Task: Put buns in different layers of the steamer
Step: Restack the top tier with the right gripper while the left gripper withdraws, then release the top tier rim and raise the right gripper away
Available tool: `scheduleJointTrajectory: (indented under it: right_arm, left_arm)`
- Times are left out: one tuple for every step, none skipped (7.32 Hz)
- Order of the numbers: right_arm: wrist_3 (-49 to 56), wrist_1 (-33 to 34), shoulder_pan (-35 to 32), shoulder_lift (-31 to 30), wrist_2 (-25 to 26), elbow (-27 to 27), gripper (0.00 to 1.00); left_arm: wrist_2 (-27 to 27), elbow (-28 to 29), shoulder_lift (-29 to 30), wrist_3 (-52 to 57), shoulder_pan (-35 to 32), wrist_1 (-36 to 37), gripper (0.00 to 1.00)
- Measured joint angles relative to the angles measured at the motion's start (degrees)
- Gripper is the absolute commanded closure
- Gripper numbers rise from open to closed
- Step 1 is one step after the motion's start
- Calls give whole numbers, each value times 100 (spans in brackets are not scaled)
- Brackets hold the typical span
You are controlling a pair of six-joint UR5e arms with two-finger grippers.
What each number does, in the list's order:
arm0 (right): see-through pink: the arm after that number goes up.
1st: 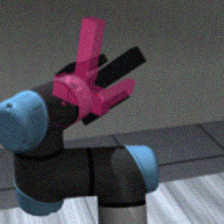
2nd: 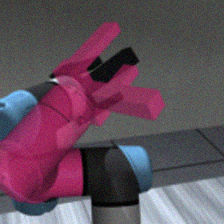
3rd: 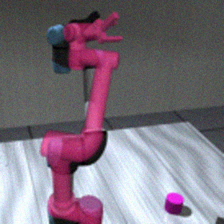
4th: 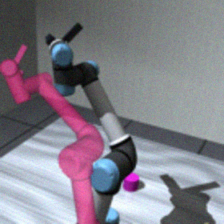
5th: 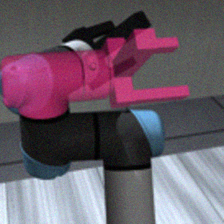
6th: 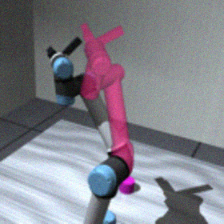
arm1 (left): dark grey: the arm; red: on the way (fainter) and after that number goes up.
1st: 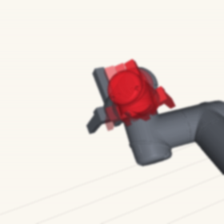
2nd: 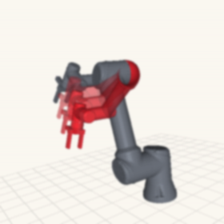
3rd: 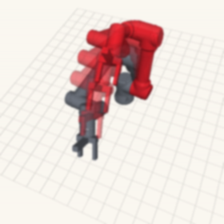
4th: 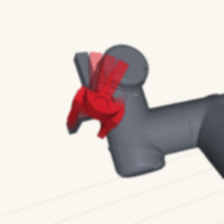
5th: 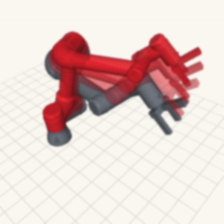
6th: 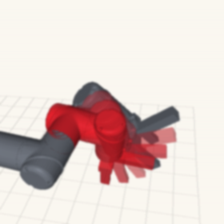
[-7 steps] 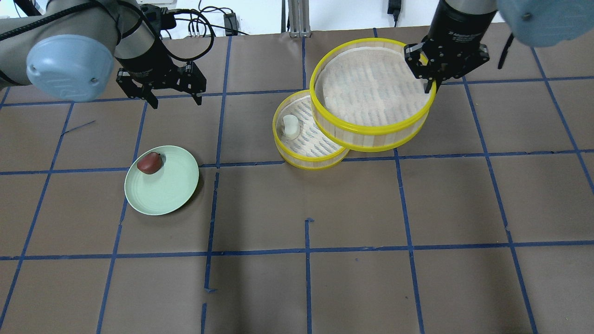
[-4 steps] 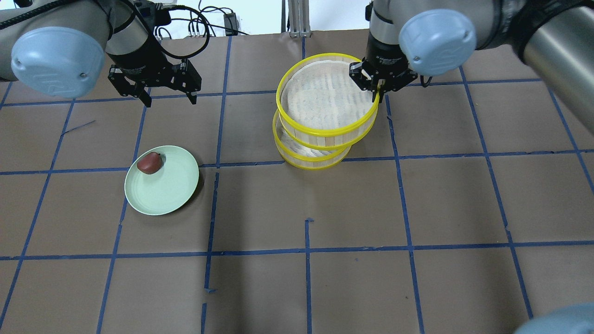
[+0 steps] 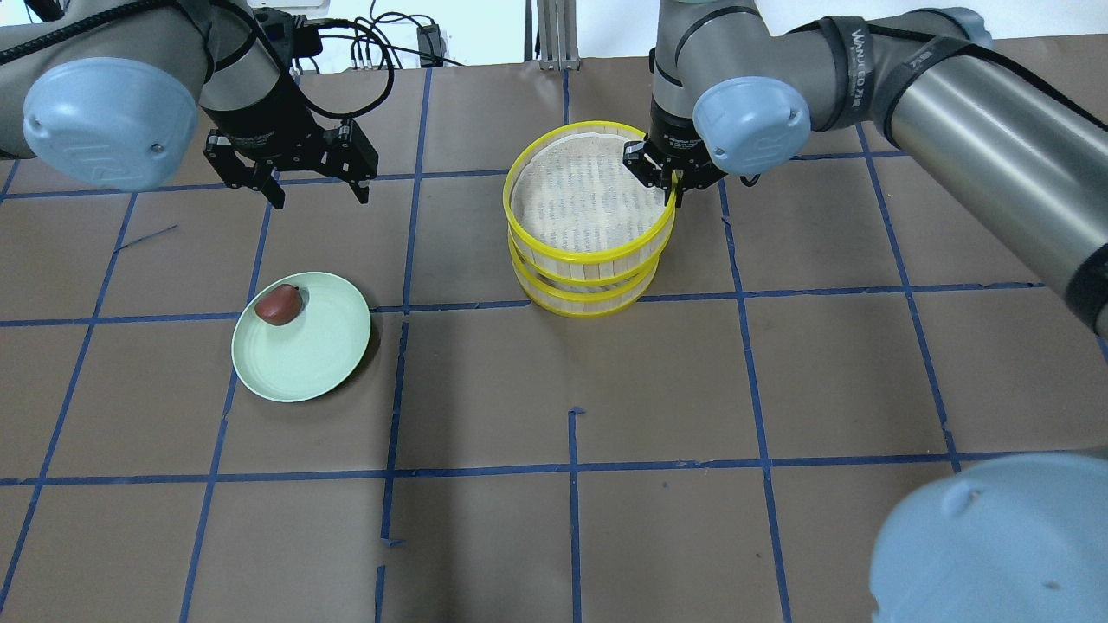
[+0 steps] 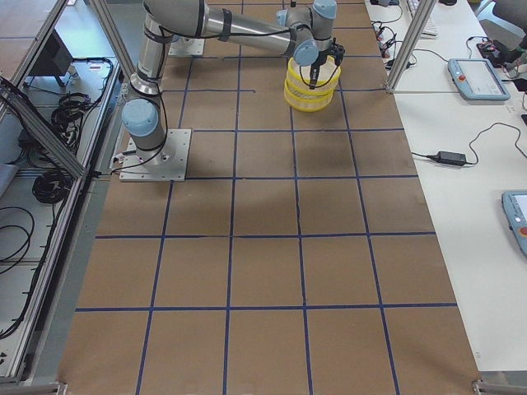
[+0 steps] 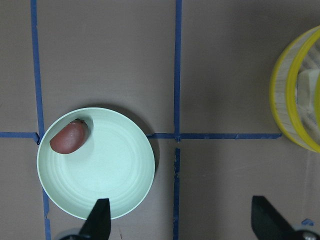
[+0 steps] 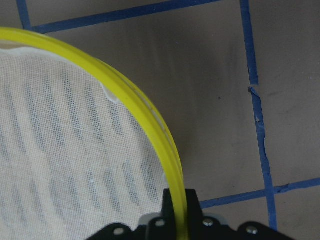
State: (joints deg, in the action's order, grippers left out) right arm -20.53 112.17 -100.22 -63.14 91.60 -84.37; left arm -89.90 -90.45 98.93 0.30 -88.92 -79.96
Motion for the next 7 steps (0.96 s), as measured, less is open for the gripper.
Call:
scheduleJointTrajectory:
  right_arm:
    - [-60,86,-3,11,-9,-56,85]
    - [-103,186,-5,3,-24,-127,85]
    - [-116,247,-6,-9,-32,-197,85]
    - [-115,273,-6,-15,-35,-251,84]
    - [-93,283,-6,-15,-35,-287,79]
    - [-65,286,-6,-15,-31,-316,56]
    - [-46,287,-6,-15,-33,-336,16]
  left_arm:
    - [16,-4,33,3,-2,10,0]
    - [26,-6,75,4,-2,14,0]
    - [35,-7,102,5,-2,15,0]
    - [46,-8,114,-4,-2,17,0]
    - [54,-7,124,-19,-2,21,0]
    - [56,0,130,-22,-2,25,0]
    - [54,5,136,-22,-3,32,0]
